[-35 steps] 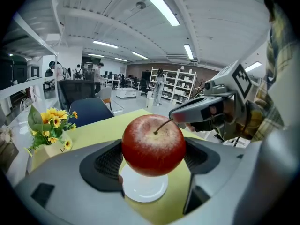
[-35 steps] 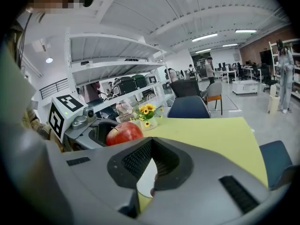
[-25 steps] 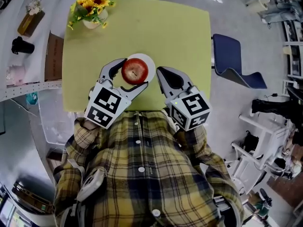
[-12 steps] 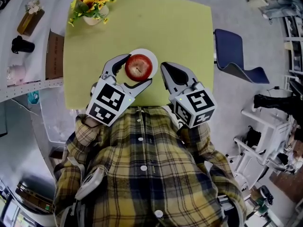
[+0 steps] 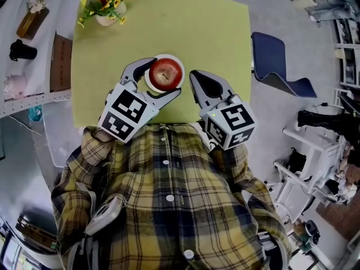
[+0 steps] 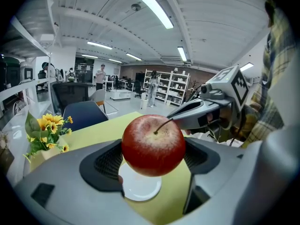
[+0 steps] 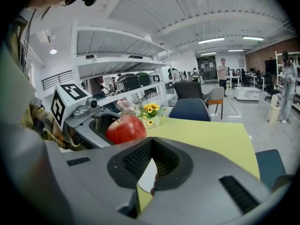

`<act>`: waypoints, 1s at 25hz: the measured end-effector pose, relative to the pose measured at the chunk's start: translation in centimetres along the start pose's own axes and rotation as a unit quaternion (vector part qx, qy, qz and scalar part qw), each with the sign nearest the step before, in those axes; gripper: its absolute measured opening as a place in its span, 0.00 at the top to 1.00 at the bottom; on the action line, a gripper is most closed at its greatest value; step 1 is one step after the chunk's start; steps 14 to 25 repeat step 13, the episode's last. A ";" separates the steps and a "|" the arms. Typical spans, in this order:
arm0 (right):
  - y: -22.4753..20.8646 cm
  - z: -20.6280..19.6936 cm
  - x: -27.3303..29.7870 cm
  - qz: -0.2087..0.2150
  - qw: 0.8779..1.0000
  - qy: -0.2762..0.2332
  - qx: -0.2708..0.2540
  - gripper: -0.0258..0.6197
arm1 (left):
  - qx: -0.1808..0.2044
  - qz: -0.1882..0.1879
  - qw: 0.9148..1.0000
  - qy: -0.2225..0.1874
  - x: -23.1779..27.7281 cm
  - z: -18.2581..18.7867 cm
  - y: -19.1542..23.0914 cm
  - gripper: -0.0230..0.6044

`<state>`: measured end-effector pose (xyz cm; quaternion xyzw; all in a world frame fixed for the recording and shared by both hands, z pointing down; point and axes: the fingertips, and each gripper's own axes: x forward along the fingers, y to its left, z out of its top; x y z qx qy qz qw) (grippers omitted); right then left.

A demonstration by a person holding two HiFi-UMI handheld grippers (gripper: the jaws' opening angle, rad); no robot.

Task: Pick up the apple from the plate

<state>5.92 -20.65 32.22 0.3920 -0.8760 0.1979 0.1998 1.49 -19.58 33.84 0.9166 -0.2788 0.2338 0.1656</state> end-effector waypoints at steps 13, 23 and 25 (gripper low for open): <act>-1.0 -0.4 -0.4 -0.009 1.000 0.006 -0.008 0.96 | 0.025 -0.005 1.000 -0.003 0.7 0.1 0.0 0.31; -1.0 -0.4 -0.4 -0.009 1.000 0.006 -0.008 0.96 | 0.025 -0.005 1.000 -0.003 0.7 0.1 0.0 0.31; -1.0 -0.4 -0.4 -0.009 1.000 0.006 -0.008 0.96 | 0.025 -0.005 1.000 -0.003 0.7 0.1 0.0 0.31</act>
